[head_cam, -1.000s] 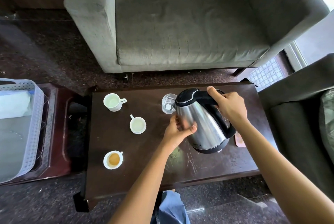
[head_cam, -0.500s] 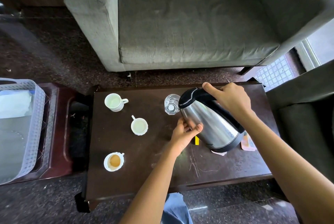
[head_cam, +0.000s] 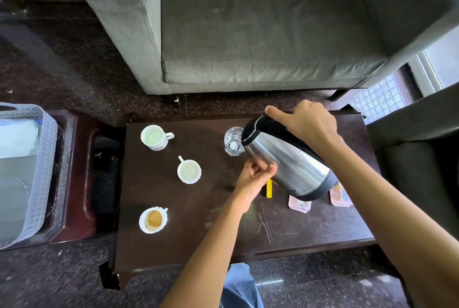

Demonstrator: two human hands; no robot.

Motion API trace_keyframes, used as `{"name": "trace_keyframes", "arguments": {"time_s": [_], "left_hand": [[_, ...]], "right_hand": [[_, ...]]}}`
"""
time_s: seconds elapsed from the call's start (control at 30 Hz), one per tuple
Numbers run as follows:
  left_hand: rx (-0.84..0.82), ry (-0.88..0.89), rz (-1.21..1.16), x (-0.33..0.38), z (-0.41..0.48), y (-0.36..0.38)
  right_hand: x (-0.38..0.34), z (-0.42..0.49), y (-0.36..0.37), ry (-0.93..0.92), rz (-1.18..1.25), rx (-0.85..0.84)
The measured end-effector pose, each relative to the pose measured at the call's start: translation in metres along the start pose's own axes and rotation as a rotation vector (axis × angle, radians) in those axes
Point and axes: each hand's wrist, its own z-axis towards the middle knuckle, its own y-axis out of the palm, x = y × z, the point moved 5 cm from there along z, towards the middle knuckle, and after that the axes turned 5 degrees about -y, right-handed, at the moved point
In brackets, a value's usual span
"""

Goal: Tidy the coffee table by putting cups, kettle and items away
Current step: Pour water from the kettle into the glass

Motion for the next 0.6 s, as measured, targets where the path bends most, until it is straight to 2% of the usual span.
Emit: {"name": "trace_keyframes", "arguments": {"time_s": [0.6], "left_hand": [[0.039,0.017,-0.065,0.019,-0.01,0.011]], "right_hand": [[-0.007,0.014,-0.012,-0.005,-0.021,-0.024]]}}
